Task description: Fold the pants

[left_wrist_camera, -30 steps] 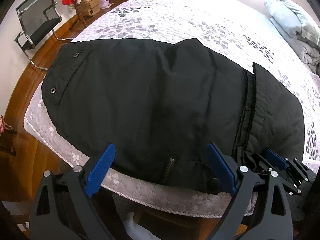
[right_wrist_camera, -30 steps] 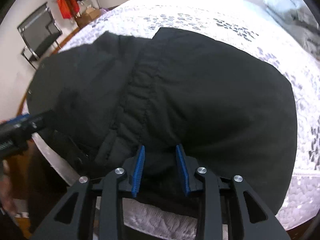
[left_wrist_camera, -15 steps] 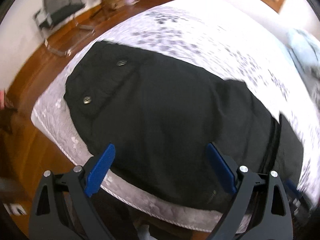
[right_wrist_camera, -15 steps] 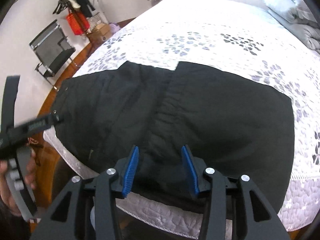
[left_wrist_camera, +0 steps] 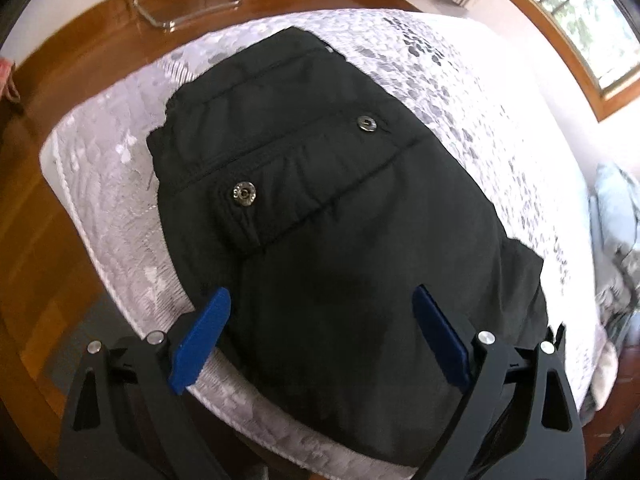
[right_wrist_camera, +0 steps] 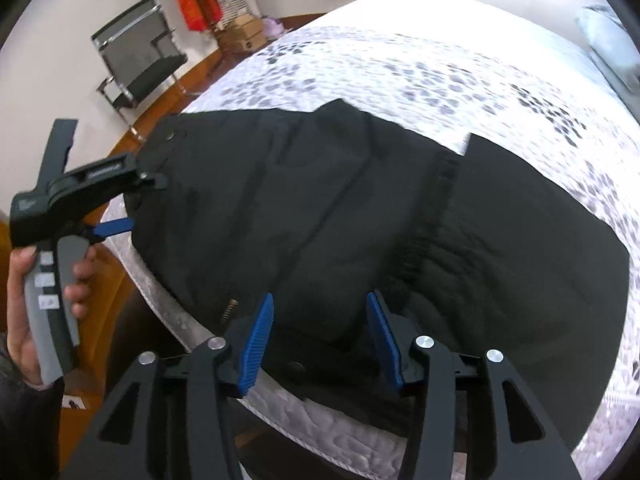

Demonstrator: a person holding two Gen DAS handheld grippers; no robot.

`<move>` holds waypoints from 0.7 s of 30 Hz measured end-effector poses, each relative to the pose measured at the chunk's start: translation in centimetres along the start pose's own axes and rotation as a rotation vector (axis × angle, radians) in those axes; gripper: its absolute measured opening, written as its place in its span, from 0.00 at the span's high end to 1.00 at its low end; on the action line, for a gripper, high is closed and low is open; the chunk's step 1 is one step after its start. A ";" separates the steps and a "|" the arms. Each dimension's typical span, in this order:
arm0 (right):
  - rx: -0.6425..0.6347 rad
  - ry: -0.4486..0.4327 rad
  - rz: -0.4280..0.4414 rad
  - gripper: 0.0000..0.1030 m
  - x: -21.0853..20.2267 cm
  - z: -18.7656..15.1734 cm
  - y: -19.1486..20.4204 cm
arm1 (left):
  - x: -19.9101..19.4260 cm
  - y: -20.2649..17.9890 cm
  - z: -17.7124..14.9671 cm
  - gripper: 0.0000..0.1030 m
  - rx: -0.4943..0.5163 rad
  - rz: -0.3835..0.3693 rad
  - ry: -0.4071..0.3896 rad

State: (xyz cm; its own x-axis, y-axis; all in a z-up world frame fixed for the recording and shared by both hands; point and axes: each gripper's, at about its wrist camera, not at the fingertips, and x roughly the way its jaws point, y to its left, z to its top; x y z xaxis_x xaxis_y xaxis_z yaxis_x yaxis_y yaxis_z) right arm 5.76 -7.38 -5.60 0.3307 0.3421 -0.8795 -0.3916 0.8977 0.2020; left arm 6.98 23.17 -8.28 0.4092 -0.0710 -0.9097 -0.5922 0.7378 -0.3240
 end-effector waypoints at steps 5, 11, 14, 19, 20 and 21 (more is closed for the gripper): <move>-0.020 0.031 -0.010 0.52 1.0 0.2 0.9 | 1.0 0.5 0.6 0.12 -0.026 -0.036 0.009; -0.022 0.064 -0.021 0.51 1.8 0.1 1.3 | 1.6 0.7 0.8 0.12 -0.041 -0.053 0.004; -0.021 0.084 -0.025 0.50 2.3 -0.1 1.4 | 1.5 -0.1 0.7 0.44 -0.023 -0.036 -0.021; -0.009 0.116 -0.032 0.49 3.0 -0.4 1.2 | 1.7 -1.7 0.6 0.90 -0.006 -0.097 0.003; -0.008 0.119 -0.033 0.49 3.0 -0.4 1.2 | 1.8 -1.9 0.6 0.90 -0.011 -0.087 0.001; -0.008 0.121 -0.034 0.49 3.0 -0.4 1.3 | 1.8 -2.0 0.6 0.90 -0.013 -0.085 0.000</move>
State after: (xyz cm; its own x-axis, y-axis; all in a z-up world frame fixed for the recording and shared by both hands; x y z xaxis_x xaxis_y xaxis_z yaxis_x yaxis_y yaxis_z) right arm 5.90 -5.34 -8.20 0.2380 0.2748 -0.9316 -0.3886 0.9060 0.1680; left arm 9.28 21.98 -9.15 0.4578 -0.1330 -0.8790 -0.5643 0.7205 -0.4029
